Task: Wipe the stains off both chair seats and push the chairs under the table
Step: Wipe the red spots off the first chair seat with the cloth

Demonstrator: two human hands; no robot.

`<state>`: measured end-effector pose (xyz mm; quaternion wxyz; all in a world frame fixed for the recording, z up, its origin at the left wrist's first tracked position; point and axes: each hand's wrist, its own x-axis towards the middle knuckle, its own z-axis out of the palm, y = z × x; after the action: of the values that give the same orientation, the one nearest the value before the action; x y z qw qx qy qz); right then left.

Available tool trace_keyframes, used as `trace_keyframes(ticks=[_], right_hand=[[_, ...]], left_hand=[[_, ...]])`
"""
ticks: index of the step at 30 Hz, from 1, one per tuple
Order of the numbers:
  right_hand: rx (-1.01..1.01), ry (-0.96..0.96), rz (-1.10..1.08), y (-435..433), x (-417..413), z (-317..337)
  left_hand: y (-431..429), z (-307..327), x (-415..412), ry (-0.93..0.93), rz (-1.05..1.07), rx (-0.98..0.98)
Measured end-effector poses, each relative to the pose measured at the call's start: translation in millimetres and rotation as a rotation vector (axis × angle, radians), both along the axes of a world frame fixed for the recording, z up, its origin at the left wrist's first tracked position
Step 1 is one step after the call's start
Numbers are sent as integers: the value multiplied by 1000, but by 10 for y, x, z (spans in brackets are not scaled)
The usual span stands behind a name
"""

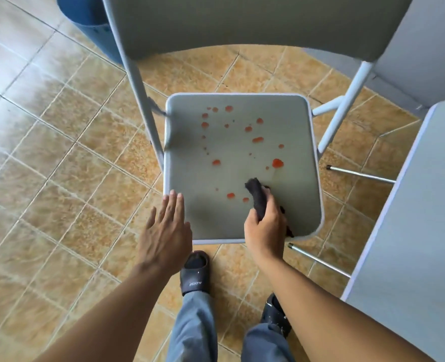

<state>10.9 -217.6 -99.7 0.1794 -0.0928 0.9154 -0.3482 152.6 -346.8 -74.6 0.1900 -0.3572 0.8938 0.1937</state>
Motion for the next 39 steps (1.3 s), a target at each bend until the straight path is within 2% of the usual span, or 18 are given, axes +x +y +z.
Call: trace_keyframes(ticks=[3,7,12,14,19,22,26,29,32,35,39], right_hand=[[10,52,41,-284,365,-234],[10,122,407,-436,699,-422],[61,295,690,-611,302,-594],[80,335,704,-775,-23,-686],[117,299,522,-1282,-526,-818],[82,377,625,-1132,-190,-768],[30,327,958,-471,385,-524],[43,345,1169,-97,281,-428],[21,426,1295,-162,-81,-420],[52,492,1196,-584,-442,-571],[128,404,923,-1309,-760,-754]], left_hand=[[-319,-207,43,26,9,16],[-583,-415,43,61,1,36],[-767,-569,37,91,-25,83],[-804,-600,51,98,-43,95],[-826,-645,79,124,-57,117],[-848,-665,97,134,-75,116],[-868,-656,104,148,-87,119],[-892,-651,119,149,-106,145],[-888,-661,134,159,-112,162],[-889,-660,82,185,-39,199],[-924,-645,44,152,-21,218]])
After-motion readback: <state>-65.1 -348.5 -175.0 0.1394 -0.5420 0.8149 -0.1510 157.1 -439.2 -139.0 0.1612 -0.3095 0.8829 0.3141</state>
